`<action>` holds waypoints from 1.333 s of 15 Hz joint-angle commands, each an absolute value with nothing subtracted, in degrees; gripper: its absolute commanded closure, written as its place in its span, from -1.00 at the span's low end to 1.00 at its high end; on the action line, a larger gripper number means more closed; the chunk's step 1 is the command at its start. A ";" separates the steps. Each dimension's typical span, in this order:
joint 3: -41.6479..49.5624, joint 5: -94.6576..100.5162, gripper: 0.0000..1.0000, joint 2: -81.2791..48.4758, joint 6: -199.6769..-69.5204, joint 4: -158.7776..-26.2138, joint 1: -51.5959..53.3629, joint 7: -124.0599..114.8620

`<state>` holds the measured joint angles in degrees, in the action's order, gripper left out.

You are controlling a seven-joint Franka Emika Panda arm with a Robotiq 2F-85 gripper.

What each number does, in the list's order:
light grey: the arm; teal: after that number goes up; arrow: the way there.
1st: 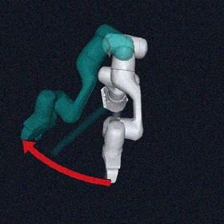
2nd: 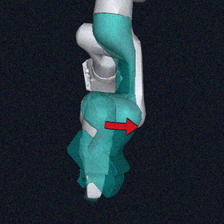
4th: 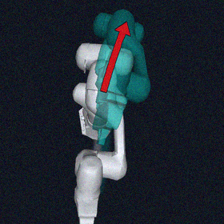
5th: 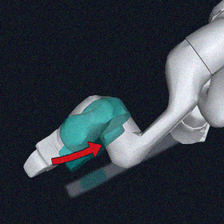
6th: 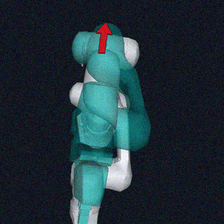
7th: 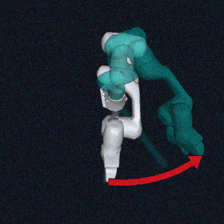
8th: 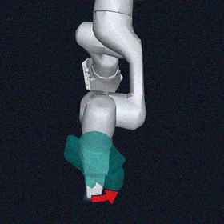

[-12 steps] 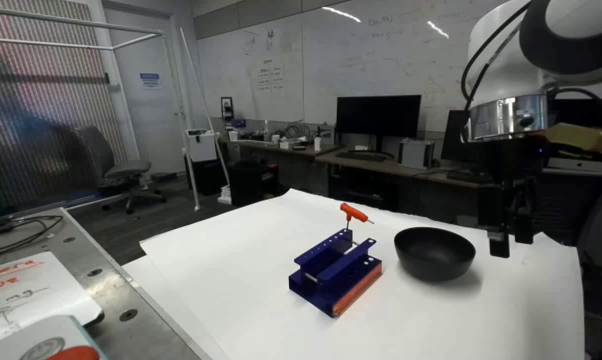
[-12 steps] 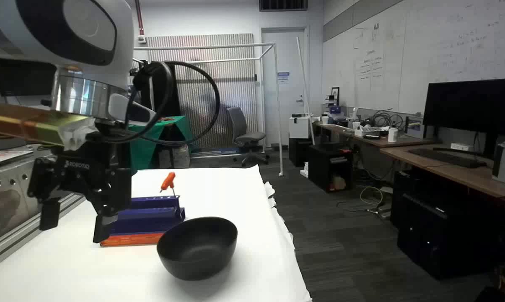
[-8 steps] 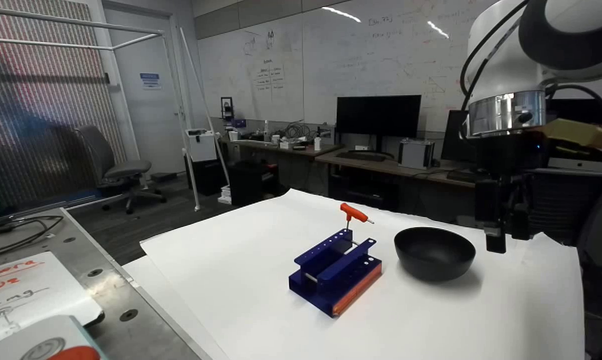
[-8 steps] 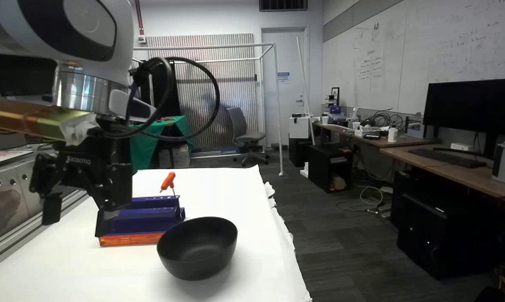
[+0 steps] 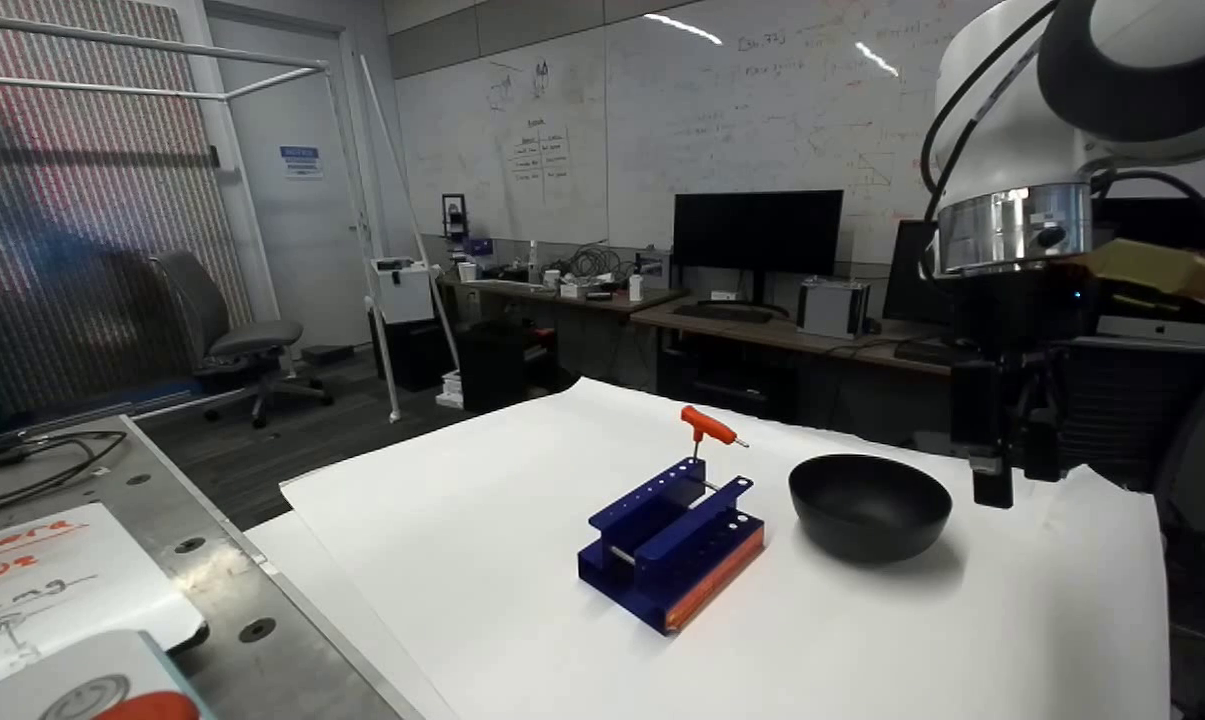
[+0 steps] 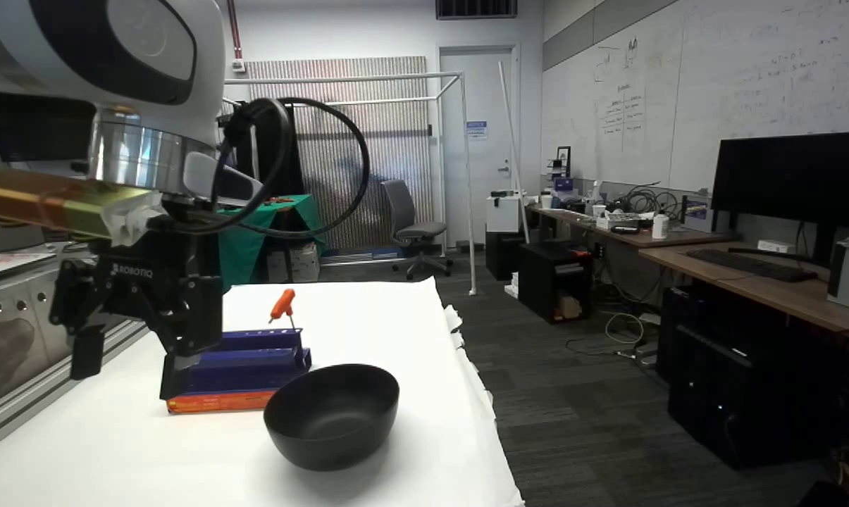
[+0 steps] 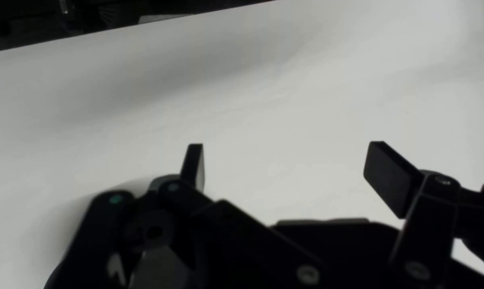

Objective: Put the red object in the bowl

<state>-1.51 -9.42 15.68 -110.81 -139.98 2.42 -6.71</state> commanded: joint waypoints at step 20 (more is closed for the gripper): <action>-1.26 1.78 -1.00 -31.12 -114.69 -83.54 4.07 -12.82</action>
<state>-2.10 3.18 -26.33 -119.09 -90.77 4.04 -13.00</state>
